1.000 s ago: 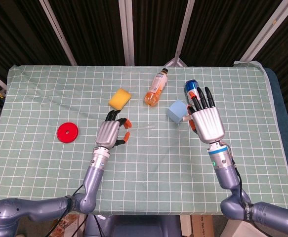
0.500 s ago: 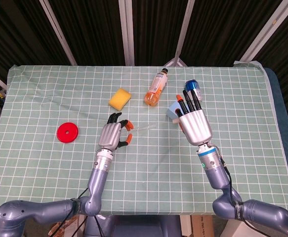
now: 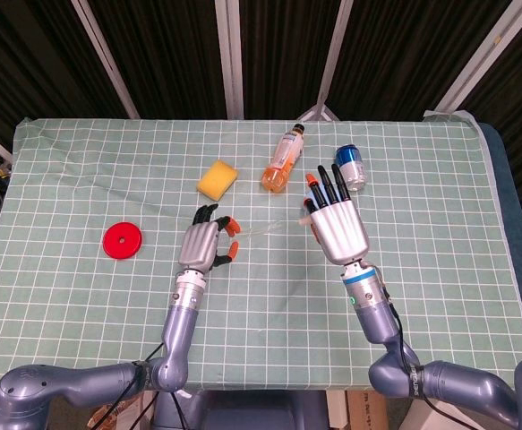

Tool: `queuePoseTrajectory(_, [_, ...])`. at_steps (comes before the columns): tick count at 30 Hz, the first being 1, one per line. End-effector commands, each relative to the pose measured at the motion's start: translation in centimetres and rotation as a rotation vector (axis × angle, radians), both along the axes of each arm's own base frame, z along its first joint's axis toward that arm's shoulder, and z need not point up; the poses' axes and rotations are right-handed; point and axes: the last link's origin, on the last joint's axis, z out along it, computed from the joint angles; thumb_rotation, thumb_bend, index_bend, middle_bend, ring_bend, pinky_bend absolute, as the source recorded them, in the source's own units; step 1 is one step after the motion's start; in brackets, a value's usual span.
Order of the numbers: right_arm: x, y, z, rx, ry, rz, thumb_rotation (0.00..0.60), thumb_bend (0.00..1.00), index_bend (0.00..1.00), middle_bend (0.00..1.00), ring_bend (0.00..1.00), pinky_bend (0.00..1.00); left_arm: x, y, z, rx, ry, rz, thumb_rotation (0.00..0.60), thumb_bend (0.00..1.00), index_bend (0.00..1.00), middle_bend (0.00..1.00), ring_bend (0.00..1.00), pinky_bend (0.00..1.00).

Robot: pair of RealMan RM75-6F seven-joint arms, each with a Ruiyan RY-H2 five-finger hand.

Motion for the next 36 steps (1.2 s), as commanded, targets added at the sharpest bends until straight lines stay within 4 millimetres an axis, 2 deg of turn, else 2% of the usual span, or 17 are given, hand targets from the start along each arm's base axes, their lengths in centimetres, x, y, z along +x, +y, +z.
queuePoseTrajectory(1, [0.2, -0.1, -0.4, 0.000, 0.006, -0.003, 0.600, 0.42, 0.61, 0.20, 0.00, 0.00, 0.0, 0.0, 0.0, -0.001, 0.000, 0.010, 0.600, 0.67, 0.49, 0.50, 0.09, 0.00])
queuePoseTrajectory(13, [0.2, -0.5, -1.5, 0.002, 0.010, -0.030, 0.600, 0.42, 0.61, 0.20, 0.00, 0.00, 0.1, -0.1, -0.1, -0.018, 0.020, 0.037, 0.600, 0.67, 0.49, 0.50, 0.09, 0.00])
queuePoseTrajectory(26, [1.3, -0.2, -2.7, 0.024, 0.007, -0.015, 0.600, 0.42, 0.61, 0.20, 0.00, 0.00, 0.5, 0.0, 0.0, -0.018, 0.020, 0.031, 0.600, 0.67, 0.49, 0.50, 0.09, 0.00])
queuePoseTrajectory(36, [1.4, -0.2, -2.6, 0.023, 0.008, -0.013, 0.600, 0.42, 0.61, 0.20, 0.00, 0.00, 0.9, -0.1, 0.0, -0.025, 0.019, 0.005, 0.600, 0.67, 0.49, 0.50, 0.09, 0.00])
